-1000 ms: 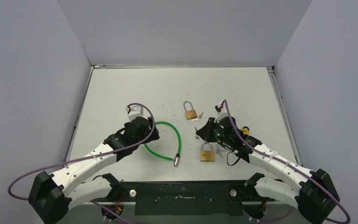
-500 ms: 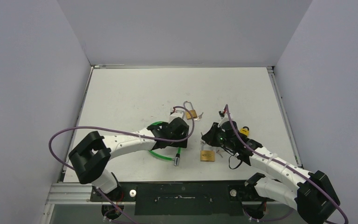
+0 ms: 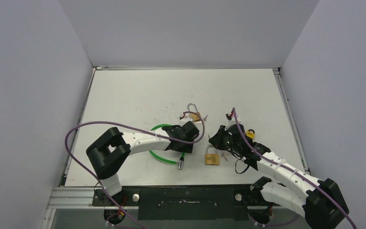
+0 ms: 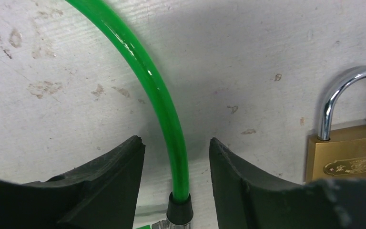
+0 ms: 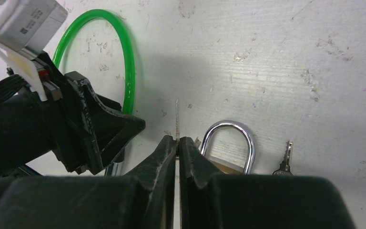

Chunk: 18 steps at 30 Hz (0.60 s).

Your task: Unlock with the key

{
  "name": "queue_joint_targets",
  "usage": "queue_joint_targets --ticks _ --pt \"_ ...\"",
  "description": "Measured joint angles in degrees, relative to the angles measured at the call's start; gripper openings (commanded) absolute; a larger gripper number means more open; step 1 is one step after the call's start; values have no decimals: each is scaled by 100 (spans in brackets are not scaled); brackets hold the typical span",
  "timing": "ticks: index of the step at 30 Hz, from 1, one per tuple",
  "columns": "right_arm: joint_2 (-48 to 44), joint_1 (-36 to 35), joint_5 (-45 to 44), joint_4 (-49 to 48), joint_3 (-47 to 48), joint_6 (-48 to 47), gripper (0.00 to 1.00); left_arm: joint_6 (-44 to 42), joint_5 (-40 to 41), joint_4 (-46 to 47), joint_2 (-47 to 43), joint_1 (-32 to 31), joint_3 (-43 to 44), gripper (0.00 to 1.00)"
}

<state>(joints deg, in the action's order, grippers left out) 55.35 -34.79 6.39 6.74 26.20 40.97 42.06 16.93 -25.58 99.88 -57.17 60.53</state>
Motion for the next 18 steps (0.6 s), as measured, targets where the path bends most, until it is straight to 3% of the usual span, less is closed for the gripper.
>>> queue_joint_targets --ticks 7,11,14,18 --pt "-173 59 4 39 -109 0 0 35 -92 -289 238 0 221 38" --pt "-240 177 15 66 -125 -15 0 52 -94 -382 238 0 221 21" --pt "-256 284 50 68 -125 -44 0 66 -114 -393 247 0 225 1" --pt "-271 369 125 72 -125 -92 0 70 -155 -378 247 0 227 0"
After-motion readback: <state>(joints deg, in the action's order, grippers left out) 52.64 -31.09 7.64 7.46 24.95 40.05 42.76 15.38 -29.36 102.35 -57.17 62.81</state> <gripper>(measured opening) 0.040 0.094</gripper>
